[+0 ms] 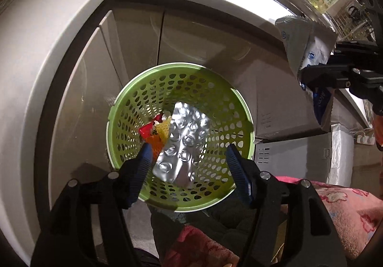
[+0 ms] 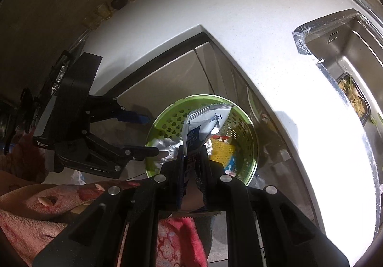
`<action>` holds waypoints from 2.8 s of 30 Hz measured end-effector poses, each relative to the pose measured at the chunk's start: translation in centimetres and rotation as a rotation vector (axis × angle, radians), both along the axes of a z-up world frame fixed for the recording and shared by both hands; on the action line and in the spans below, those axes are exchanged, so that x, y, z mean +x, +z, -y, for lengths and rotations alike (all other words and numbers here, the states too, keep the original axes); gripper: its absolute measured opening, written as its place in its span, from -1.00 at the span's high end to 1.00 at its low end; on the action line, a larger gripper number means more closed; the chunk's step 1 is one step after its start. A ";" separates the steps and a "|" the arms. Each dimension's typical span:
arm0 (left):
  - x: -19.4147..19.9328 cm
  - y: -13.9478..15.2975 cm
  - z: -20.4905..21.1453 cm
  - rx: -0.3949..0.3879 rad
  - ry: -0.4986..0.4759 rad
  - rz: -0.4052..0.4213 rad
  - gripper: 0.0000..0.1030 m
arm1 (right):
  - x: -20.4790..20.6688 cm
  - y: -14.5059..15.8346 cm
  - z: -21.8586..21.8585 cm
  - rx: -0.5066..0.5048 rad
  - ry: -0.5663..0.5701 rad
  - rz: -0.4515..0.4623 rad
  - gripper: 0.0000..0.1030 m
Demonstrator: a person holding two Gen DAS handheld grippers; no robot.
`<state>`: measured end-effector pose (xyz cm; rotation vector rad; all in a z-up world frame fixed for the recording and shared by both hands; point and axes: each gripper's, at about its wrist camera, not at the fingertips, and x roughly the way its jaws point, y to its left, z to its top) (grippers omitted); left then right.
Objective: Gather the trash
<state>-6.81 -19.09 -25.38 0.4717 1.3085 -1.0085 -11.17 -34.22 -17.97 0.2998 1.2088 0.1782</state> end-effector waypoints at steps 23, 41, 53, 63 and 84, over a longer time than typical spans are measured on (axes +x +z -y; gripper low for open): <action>3.5 8.5 -7.0 -0.023 0.364 0.206 -0.78 | 0.2 -10.2 -6.5 -0.146 0.176 -0.099 -0.54; 5.8 11.5 -6.7 -0.012 0.486 0.285 -0.78 | 3.2 -1.9 -5.6 -0.268 0.062 0.008 -0.95; 13.0 19.5 -8.3 -0.066 0.647 0.403 -0.79 | 11.8 7.9 -5.0 -0.315 -0.010 0.185 -0.95; 18.3 24.7 -9.9 -0.117 0.828 0.450 -0.79 | 18.1 15.7 -4.1 -0.283 -0.123 0.295 -0.95; 16.2 27.4 -9.4 -0.119 0.886 0.581 -0.80 | 15.6 20.1 -3.6 -0.296 -0.202 0.411 -0.95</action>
